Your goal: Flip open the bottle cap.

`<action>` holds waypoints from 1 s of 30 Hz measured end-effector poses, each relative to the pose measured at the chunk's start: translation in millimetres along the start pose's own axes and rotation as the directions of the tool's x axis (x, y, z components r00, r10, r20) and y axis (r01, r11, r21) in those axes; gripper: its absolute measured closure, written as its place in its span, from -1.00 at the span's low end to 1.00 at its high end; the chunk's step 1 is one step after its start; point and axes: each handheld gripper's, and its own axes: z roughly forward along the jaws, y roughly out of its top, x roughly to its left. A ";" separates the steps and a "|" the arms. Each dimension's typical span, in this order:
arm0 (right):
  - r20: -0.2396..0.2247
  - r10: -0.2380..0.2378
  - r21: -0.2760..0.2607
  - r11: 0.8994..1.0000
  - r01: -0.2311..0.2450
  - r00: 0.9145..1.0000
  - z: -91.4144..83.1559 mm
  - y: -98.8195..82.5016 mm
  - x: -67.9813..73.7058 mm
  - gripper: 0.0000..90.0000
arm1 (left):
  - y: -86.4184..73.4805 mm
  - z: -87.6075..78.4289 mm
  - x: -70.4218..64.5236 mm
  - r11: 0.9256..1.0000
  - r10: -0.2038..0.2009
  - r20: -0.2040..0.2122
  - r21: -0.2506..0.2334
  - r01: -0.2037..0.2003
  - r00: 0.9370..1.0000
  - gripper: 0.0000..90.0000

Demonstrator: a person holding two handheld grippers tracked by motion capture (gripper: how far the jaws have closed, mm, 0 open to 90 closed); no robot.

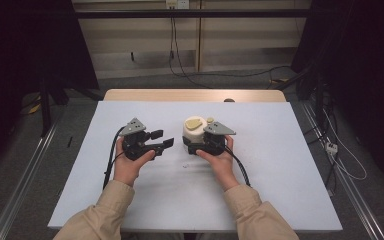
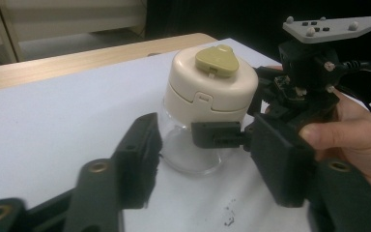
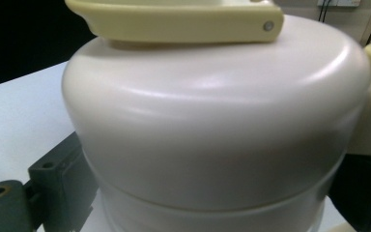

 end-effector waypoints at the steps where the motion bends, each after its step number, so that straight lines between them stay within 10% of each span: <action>1: -0.002 0.000 -0.001 1.000 0.000 1.000 0.1 0.0 -0.2 -0.88 | 0.4 1.5 0.4 1.000 -0.004 -0.003 -0.002 0.004 1.000 0.04; 30: -0.004 0.003 -0.002 1.000 -0.003 1.000 0.4 -0.1 -0.4 -0.88 | 11.7 21.8 5.7 0.999 -0.020 0.027 0.038 0.019 0.999 0.75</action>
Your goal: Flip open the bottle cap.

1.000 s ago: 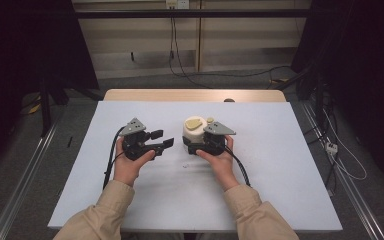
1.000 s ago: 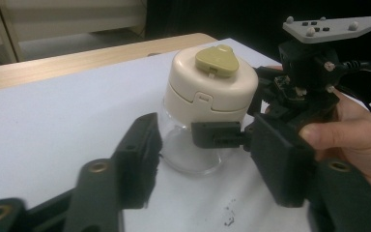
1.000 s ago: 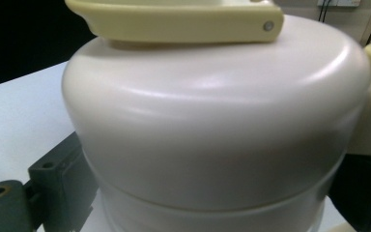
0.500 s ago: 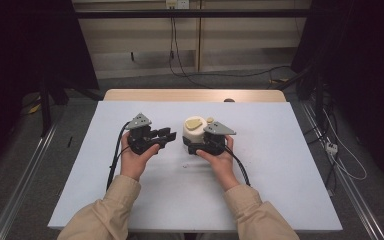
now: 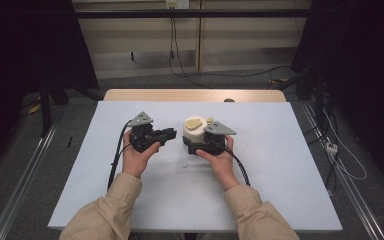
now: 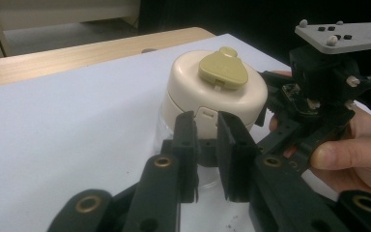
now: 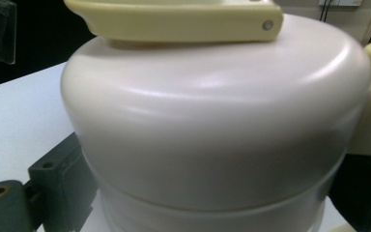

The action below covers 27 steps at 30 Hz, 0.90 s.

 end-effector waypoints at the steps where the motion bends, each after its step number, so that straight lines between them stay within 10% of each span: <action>1: 0.000 0.001 0.001 1.000 -0.001 1.000 -0.1 0.0 0.0 -0.88 | 0.7 0.2 0.1 1.000 0.004 -0.003 0.003 -0.004 1.000 0.77; 27: 0.000 0.002 0.002 1.000 -0.002 1.000 -0.1 0.1 0.2 -0.88 | 12.4 18.0 -5.9 0.998 0.025 0.024 0.051 -0.026 0.999 1.00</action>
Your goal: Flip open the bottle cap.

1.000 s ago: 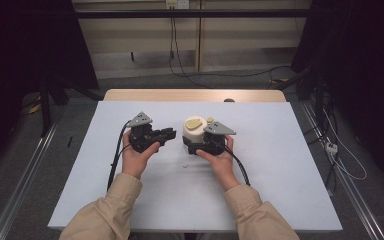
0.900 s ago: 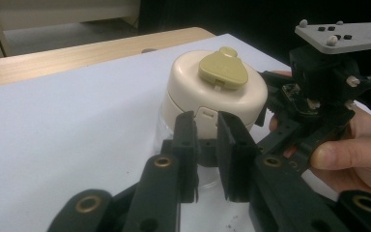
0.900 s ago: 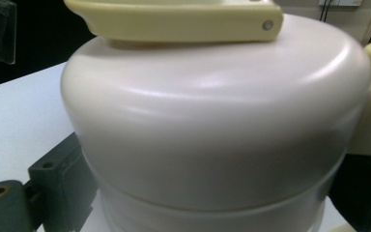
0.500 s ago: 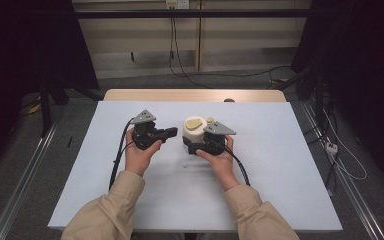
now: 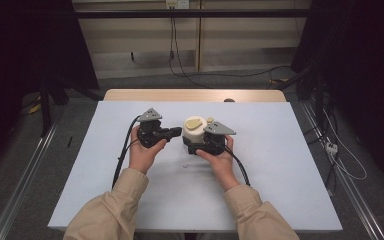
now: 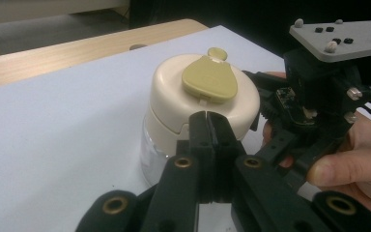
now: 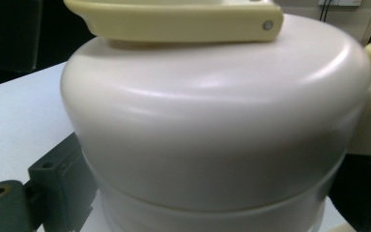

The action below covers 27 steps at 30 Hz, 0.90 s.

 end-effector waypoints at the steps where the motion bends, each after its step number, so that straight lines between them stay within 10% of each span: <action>1: 0.000 0.000 0.000 1.000 0.000 1.000 0.0 0.0 0.0 -0.88 | 0.3 1.2 0.0 1.000 0.000 -0.002 -0.002 0.000 1.000 1.00; 27: 0.007 -0.003 0.005 1.000 0.003 1.000 -0.3 0.3 0.4 -0.88 | 7.7 13.4 -4.6 1.000 0.016 -0.007 0.008 -0.016 1.000 1.00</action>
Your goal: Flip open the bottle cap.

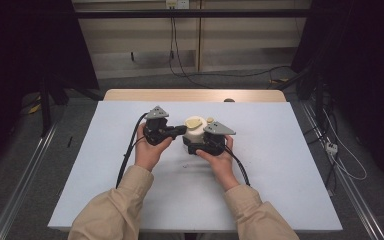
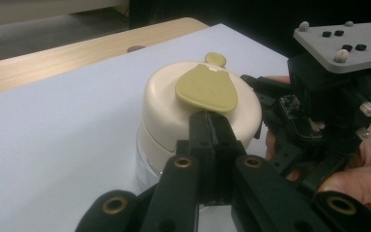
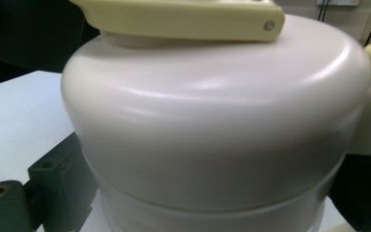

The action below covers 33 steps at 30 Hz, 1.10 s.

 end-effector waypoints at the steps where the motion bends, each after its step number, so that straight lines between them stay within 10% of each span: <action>1: -0.002 0.000 0.000 1.000 0.000 1.000 0.0 0.0 -0.1 -0.88 | 0.5 -0.2 0.1 1.000 0.001 0.000 -0.002 -0.001 1.000 1.00; 33: -0.004 0.002 0.000 1.000 -0.002 1.000 0.1 0.0 -0.3 -0.88 | 12.0 0.6 -2.1 1.000 0.004 -0.004 -0.026 -0.004 1.000 1.00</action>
